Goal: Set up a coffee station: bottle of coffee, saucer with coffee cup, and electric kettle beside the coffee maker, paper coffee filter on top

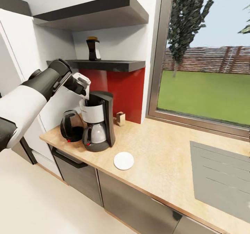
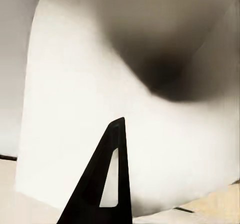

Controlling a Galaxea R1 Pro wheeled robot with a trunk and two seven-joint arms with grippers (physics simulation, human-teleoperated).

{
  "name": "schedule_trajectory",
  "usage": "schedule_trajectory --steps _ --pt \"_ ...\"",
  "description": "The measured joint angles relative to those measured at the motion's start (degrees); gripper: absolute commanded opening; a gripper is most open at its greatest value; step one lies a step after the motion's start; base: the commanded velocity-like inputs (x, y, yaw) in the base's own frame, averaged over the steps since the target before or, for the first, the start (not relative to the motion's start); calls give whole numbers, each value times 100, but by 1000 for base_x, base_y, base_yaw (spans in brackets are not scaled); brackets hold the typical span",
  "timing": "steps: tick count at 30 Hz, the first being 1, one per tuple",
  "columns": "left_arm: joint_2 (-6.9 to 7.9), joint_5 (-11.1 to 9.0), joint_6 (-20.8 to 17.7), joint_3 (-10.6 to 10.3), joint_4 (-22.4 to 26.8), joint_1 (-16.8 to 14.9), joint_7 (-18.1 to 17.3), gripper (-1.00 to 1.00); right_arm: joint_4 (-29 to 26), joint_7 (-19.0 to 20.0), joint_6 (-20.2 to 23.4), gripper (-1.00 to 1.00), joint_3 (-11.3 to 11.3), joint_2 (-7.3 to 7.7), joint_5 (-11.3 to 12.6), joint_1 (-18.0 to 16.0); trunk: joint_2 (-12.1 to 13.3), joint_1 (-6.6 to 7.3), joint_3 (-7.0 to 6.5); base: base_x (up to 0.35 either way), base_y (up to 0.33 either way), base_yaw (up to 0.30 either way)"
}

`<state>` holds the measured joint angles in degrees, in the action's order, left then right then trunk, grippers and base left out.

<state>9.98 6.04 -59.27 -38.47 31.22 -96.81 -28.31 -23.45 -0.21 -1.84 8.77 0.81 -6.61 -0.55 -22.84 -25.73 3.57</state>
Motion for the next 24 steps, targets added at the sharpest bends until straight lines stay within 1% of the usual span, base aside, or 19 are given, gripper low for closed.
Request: schedule_trajectory --steps 4,9,15,21,24 --pt "-91 15 -72 -124 129 -129 -70 -100 -2 -1 -3 100 -1 -5 0 0 4 -2 0 0 0 0" --pt "-254 84 5 -282 291 -291 -73 -100 2 -3 -8 100 4 40 8 0 4 -2 0 0 0 0" --pt "-448 75 11 -287 485 -486 -79 -100 3 -4 -8 100 5 47 8 0 4 -2 0 0 0 0" --pt "-425 79 8 -319 491 -681 -88 -100 3 -4 -10 100 5 47 8 0 4 -2 0 0 0 0" --pt "-353 80 6 -320 435 -737 -97 -100 3 -4 -11 100 6 47 8 0 5 -2 0 0 0 0"
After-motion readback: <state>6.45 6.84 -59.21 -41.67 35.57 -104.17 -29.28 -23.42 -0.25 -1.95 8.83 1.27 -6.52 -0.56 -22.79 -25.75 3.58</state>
